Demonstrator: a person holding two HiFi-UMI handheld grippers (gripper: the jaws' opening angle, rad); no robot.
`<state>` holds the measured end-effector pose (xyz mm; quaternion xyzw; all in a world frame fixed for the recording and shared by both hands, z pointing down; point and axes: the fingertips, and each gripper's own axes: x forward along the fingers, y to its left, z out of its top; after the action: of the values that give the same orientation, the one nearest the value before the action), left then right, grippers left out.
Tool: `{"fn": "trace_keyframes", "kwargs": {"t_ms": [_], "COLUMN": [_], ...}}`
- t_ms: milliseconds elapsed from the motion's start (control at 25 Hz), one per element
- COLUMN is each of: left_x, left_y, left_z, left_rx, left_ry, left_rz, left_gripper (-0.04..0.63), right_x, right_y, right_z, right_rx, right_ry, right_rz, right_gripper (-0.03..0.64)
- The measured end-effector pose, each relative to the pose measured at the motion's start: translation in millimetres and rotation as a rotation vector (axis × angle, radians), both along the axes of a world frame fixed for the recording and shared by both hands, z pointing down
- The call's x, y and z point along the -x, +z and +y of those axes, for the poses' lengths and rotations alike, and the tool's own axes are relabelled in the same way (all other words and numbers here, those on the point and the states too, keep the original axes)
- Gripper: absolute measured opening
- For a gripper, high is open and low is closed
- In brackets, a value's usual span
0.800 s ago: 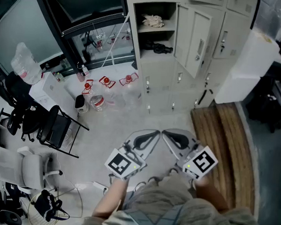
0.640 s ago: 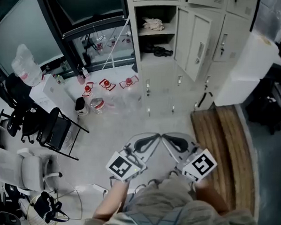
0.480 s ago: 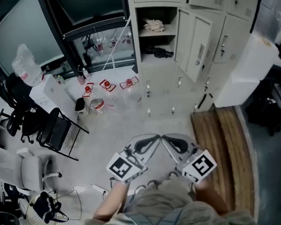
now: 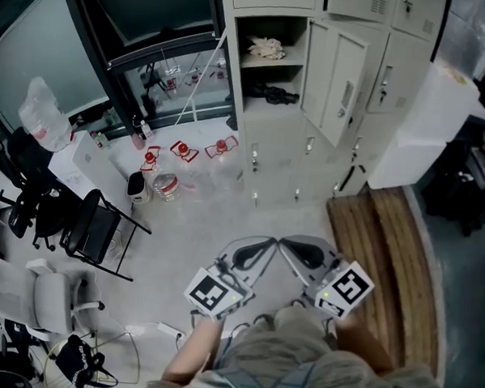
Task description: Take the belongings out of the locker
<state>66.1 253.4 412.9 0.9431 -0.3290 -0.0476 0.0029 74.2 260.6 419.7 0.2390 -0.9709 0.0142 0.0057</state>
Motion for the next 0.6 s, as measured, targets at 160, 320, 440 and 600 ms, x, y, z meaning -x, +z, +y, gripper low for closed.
{"fn": "trace_keyframes", "kwargs": {"t_ms": [160,320,440,600], "left_x": [-1,-2,1,7], "left_y": [9,20,24,24], "left_z": [-2,-17,-39,-78], "left_rx": [0.013,0.039,0.061,0.079], "left_ry": [0.006,0.009,-0.002,-0.024], "left_rz": [0.004,0.013,0.018,0.031], "left_gripper": [0.003,0.003,0.003,0.003], "right_x": [-1,-2,1,8], "right_y": [9,18,23,20], "right_z": [-2,-17,-38,-78], "right_rx": [0.013,0.056,0.070,0.080], "right_ry": [0.024,0.018,0.009,-0.020], "right_rz": [0.008,-0.001,0.006,0.008], "right_gripper": [0.002,0.002,0.002,0.002]}}
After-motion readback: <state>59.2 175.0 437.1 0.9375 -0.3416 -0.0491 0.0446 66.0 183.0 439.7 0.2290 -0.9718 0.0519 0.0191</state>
